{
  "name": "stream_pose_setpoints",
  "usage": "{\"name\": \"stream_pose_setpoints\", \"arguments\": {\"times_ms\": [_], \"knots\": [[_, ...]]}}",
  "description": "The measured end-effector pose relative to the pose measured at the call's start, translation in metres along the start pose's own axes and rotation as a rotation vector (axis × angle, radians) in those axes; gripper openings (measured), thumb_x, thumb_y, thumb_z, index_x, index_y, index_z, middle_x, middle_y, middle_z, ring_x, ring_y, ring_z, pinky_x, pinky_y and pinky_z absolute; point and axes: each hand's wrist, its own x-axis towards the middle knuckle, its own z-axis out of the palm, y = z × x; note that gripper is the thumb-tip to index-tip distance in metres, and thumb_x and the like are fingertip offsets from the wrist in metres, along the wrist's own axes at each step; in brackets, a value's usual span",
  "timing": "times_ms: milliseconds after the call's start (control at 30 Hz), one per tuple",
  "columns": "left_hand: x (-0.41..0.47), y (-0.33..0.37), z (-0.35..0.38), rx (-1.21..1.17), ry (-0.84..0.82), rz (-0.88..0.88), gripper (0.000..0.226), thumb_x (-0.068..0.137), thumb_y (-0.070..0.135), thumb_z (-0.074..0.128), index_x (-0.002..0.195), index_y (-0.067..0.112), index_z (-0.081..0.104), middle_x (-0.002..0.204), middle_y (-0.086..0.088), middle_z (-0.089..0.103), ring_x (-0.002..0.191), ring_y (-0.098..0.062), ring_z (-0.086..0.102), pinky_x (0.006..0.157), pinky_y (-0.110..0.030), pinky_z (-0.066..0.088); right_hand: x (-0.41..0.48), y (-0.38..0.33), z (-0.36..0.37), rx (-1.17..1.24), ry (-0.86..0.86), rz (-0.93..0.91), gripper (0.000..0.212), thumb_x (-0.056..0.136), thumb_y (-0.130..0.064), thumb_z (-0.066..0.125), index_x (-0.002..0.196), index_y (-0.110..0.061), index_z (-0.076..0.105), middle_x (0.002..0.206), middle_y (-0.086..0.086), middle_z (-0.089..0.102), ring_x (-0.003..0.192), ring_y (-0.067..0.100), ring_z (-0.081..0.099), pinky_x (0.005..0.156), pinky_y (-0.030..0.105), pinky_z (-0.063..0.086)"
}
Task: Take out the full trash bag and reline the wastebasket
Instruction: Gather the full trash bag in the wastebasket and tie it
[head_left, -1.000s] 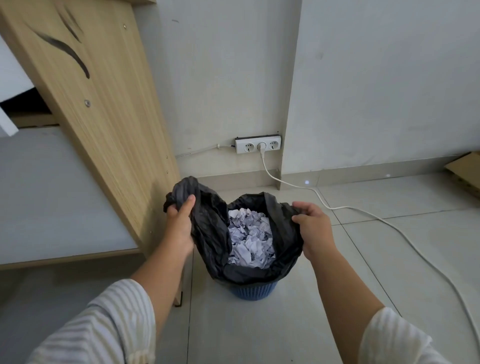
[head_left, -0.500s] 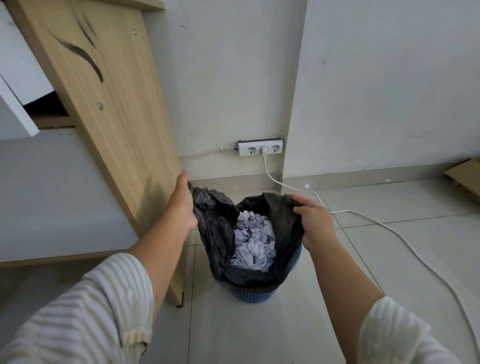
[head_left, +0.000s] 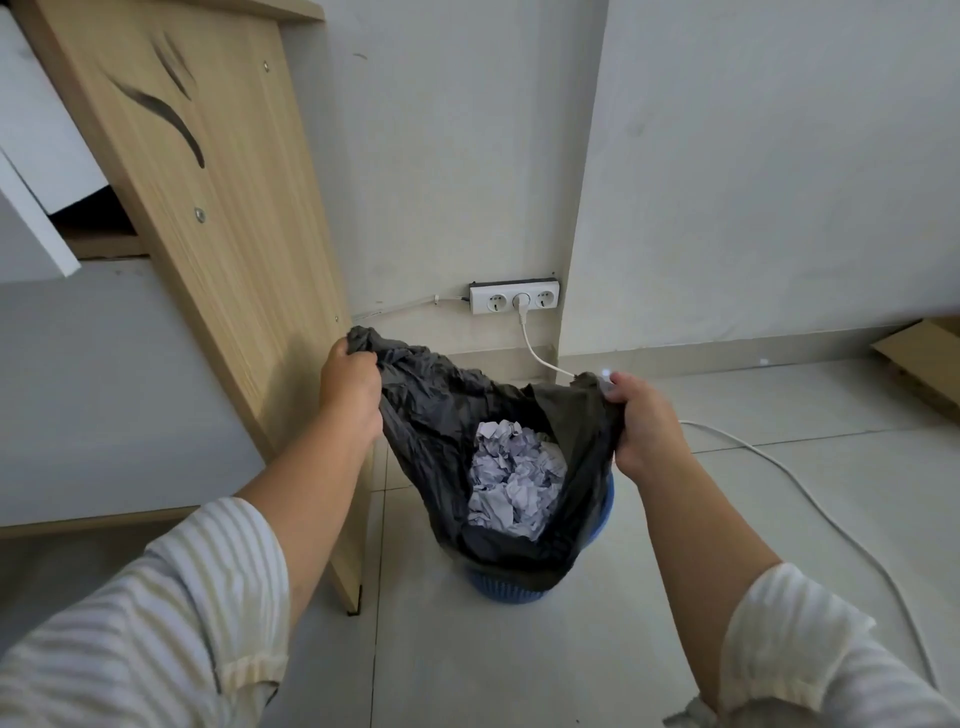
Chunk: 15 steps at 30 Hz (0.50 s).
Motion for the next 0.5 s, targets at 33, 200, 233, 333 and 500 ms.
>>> {"name": "stream_pose_setpoints", "arguments": {"times_ms": [33,200,233,333,500], "knots": [[-0.001,0.002,-0.001,-0.041,0.003,-0.005,0.030,0.093,0.005,0.037,0.098,0.024,0.059,0.089,-0.005,0.062,0.084,-0.028,0.062,0.085,-0.044,0.053,0.001,-0.001,0.002,-0.153,-0.018,0.014,0.015,0.086,-0.011,0.054,0.096,-0.006,0.064,0.087,0.017,0.062,0.070,0.026,0.060,0.064,0.031,0.051],[-0.006,0.009,0.000,-0.083,0.022,-0.025,0.023,0.091,0.008,0.041,0.105,0.020,0.054,0.100,-0.009,0.062,0.096,-0.033,0.064,0.088,-0.049,0.054,0.005,-0.004,0.008,-0.949,0.038,-0.126,0.026,0.077,-0.018,0.071,0.097,-0.002,0.069,0.094,0.018,0.070,0.089,0.033,0.067,0.086,0.045,0.055],[-0.006,0.010,0.000,-0.102,0.013,-0.041,0.023,0.091,0.012,0.044,0.111,0.017,0.054,0.105,-0.010,0.062,0.097,-0.033,0.063,0.088,-0.048,0.054,0.003,-0.006,0.010,-0.899,0.070,-0.189,0.022,0.079,-0.016,0.068,0.099,-0.006,0.069,0.093,0.015,0.070,0.090,0.032,0.066,0.086,0.044,0.055],[-0.006,0.013,0.000,-0.156,-0.065,-0.087,0.031,0.087,0.020,0.057,0.115,0.010,0.056,0.107,-0.012,0.066,0.092,-0.029,0.067,0.076,-0.039,0.056,-0.004,-0.010,0.013,-0.336,0.096,-0.234,0.011,0.085,-0.011,0.062,0.094,-0.014,0.067,0.092,0.011,0.069,0.091,0.031,0.066,0.087,0.043,0.056],[-0.007,0.012,-0.003,0.308,-0.044,0.051,0.008,0.084,0.009,0.064,0.085,0.013,0.057,0.094,-0.009,0.064,0.092,-0.030,0.064,0.079,-0.036,0.051,-0.008,-0.018,0.006,0.124,0.131,-0.144,0.025,0.089,0.004,0.047,0.075,-0.016,0.051,0.075,0.009,0.058,0.066,0.021,0.057,0.067,0.033,0.052]]}}
